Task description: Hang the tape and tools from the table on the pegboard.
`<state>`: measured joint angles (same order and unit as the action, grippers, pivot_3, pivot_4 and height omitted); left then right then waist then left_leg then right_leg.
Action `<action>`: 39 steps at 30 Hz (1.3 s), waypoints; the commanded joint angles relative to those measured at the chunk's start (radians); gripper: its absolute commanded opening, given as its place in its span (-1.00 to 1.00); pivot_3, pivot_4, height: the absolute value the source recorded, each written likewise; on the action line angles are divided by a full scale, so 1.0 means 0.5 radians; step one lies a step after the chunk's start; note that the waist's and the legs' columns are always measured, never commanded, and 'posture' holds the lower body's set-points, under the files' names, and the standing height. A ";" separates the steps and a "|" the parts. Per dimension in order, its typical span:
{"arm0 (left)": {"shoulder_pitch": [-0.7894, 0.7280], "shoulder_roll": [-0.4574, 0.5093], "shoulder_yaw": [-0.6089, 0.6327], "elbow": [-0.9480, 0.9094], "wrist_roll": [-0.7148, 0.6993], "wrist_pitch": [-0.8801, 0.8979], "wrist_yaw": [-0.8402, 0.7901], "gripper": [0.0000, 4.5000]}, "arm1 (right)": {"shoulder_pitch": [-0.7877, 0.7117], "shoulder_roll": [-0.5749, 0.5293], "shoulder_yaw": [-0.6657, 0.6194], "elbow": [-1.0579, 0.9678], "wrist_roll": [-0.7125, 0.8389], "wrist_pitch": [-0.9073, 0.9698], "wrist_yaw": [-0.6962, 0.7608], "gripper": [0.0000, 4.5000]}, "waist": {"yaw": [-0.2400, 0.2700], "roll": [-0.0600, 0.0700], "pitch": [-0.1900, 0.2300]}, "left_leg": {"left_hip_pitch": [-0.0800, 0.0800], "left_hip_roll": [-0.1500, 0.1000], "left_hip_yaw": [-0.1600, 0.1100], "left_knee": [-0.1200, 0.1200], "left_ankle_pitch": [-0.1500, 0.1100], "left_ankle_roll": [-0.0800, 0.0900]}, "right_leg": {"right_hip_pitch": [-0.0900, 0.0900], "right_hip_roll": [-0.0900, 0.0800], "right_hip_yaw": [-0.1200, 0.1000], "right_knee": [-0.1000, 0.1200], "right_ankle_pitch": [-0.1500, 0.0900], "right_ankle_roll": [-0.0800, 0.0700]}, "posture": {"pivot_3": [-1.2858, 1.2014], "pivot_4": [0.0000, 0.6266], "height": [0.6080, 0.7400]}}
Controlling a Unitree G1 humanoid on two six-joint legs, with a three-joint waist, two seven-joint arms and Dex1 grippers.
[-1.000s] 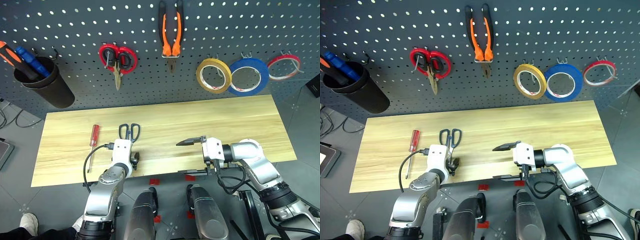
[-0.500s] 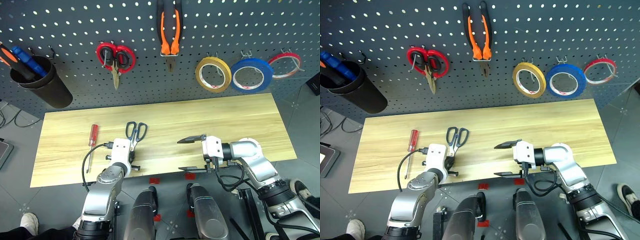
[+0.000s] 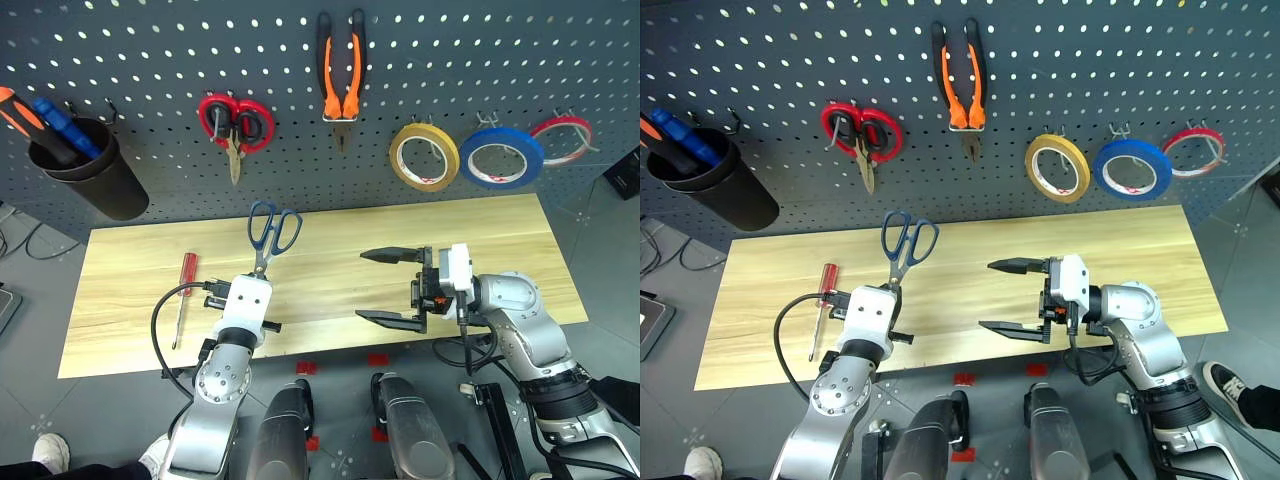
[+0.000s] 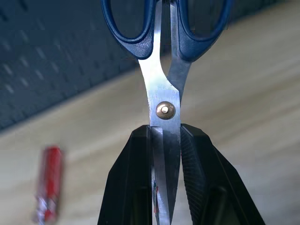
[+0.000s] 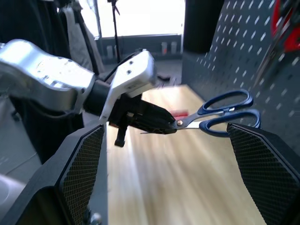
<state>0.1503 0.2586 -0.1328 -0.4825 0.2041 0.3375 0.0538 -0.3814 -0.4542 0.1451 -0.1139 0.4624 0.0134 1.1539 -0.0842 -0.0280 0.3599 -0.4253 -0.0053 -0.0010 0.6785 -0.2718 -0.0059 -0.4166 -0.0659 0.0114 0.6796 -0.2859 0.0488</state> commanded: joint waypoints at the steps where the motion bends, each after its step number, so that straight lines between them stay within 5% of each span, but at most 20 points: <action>1: 0.110 0.060 0.071 -0.120 0.113 -0.247 0.033 -0.76 | -0.040 0.008 -0.102 -0.116 0.152 0.104 -0.040 1.00 | 0.002 -0.002 -0.034 | -0.001 0.000 0.000 0.000 0.000 0.000 | -0.002 0.000 0.000 0.000 0.000 0.000 | -0.07 -0.29 1.00; 17: -0.076 0.125 0.219 0.059 0.327 -0.721 0.026 -0.76 | -0.238 0.138 -0.178 -0.059 0.163 0.118 -0.158 1.00 | 0.051 -0.007 -0.216 | -0.010 -0.002 0.001 0.002 0.000 0.002 | -0.008 0.001 -0.005 0.000 0.000 0.000 | -0.07 -0.49 1.00; 39: -0.374 0.058 0.275 0.421 0.128 -0.652 -0.156 -0.76 | -0.220 0.114 -0.189 -0.058 0.076 0.090 -0.199 1.00 | 0.051 -0.007 -0.286 | -0.009 -0.002 0.003 0.004 0.000 0.002 | -0.008 0.001 -0.004 0.002 0.000 0.000 | -0.10 -0.47 1.00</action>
<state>-0.0170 0.2885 0.0064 -0.2595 0.2794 0.0180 -0.0131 -0.4923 -0.3914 0.0727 -0.1142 0.4937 0.0734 1.0614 -0.0588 -0.0317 0.2170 -0.4297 -0.0062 0.0005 0.6807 -0.2720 -0.0049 -0.4206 -0.0651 0.0094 0.6804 -0.2857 0.0485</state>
